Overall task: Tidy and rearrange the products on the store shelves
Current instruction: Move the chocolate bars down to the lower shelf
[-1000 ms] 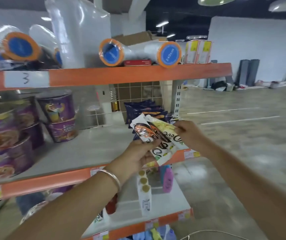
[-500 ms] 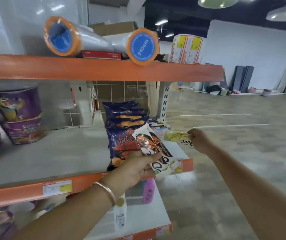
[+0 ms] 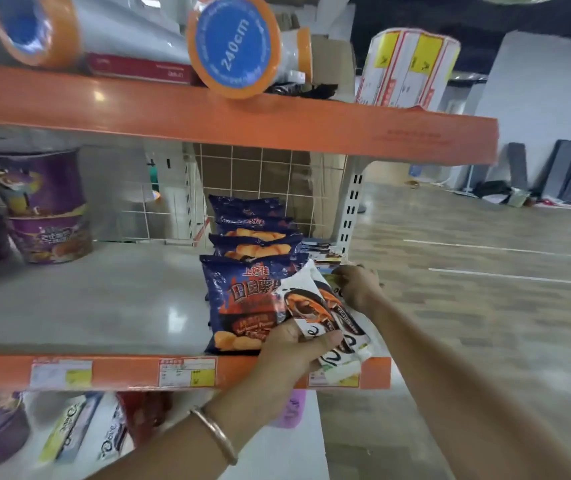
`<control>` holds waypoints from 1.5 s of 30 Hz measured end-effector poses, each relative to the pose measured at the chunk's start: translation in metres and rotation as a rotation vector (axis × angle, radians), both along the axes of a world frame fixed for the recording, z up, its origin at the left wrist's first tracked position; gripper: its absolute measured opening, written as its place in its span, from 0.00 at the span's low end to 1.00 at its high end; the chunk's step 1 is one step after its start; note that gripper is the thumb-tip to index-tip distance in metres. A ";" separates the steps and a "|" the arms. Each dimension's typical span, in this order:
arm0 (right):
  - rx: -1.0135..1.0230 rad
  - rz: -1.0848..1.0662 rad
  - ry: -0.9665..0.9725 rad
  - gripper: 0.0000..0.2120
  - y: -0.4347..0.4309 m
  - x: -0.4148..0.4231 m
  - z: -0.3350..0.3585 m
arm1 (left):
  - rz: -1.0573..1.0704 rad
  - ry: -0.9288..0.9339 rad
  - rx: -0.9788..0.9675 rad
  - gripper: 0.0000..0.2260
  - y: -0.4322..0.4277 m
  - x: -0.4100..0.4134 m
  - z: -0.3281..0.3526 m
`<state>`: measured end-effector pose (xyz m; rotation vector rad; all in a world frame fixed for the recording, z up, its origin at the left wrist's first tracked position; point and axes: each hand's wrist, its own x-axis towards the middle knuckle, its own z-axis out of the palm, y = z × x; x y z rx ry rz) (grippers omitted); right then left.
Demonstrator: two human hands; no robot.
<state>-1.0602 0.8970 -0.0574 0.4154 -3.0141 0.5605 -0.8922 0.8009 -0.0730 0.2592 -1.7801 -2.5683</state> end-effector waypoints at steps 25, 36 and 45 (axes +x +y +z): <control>-0.600 0.020 -0.148 0.17 0.030 0.016 0.017 | 0.104 -0.004 0.233 0.05 0.007 -0.025 0.014; -0.423 0.324 -0.284 0.13 0.047 0.048 0.042 | 0.109 -0.032 0.155 0.04 0.012 -0.042 0.001; -0.023 0.113 -0.032 0.14 0.041 -0.001 0.011 | 0.174 -0.023 0.102 0.03 0.012 -0.044 -0.004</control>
